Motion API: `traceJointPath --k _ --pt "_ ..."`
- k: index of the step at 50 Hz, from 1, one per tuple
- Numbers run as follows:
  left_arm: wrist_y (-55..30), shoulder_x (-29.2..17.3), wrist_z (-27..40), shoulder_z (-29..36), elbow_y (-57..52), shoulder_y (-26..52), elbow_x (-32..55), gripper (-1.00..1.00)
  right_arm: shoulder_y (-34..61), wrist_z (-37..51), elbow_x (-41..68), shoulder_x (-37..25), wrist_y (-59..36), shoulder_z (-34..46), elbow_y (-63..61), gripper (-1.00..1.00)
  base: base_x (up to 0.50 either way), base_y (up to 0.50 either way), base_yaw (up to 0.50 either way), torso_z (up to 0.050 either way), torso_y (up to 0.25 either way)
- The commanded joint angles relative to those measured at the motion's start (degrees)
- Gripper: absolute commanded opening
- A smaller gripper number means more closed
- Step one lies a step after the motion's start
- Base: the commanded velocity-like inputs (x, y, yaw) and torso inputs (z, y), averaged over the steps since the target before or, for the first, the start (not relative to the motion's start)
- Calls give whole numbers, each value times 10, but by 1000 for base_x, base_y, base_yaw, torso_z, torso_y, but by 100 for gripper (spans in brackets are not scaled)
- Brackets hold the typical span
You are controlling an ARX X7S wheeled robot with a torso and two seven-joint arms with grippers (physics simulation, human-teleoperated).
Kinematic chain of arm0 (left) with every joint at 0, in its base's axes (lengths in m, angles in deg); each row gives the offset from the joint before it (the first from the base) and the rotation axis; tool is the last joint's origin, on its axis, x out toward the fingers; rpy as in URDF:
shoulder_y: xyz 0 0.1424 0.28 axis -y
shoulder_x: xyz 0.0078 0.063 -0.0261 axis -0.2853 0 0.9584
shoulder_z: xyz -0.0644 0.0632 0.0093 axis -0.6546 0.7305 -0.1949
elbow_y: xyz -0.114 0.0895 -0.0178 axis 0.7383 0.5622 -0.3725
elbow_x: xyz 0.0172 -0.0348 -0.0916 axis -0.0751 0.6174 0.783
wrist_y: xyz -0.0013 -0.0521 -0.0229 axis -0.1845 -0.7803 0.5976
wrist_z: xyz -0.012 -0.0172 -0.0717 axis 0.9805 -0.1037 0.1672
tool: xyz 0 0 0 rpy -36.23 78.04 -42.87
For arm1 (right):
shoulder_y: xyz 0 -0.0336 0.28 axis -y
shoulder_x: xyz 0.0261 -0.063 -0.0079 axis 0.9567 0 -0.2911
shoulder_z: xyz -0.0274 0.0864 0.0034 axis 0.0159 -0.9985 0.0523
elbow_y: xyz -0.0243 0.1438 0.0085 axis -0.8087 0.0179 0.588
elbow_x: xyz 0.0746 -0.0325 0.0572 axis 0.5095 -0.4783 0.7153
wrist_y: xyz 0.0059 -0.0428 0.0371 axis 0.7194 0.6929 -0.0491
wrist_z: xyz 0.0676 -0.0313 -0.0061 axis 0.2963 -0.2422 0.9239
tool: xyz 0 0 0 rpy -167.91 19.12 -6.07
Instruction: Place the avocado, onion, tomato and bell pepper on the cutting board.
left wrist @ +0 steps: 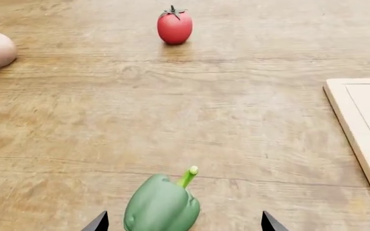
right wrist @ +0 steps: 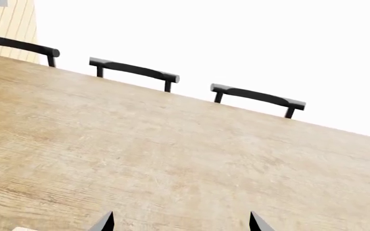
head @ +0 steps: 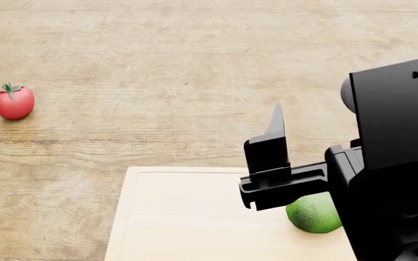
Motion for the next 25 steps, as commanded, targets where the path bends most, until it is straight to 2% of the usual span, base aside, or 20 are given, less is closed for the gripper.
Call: traceJointPath --k 1,11,25 --pt "-10 18 -47 5 36 14 -50 100 -7 -5 4 3 -2 -15 -15 100 0 0 0 0 0" --pt "-4 24 -54 -17 32 -14 -62 100 -4 -2 18 -9 -2 -20 -21 100 0 0 0 0 0" --pt "-21 52 -85 10 54 -6 -117 100 -1 7 39 -22 1 -25 -32 100 0 0 0 0 0"
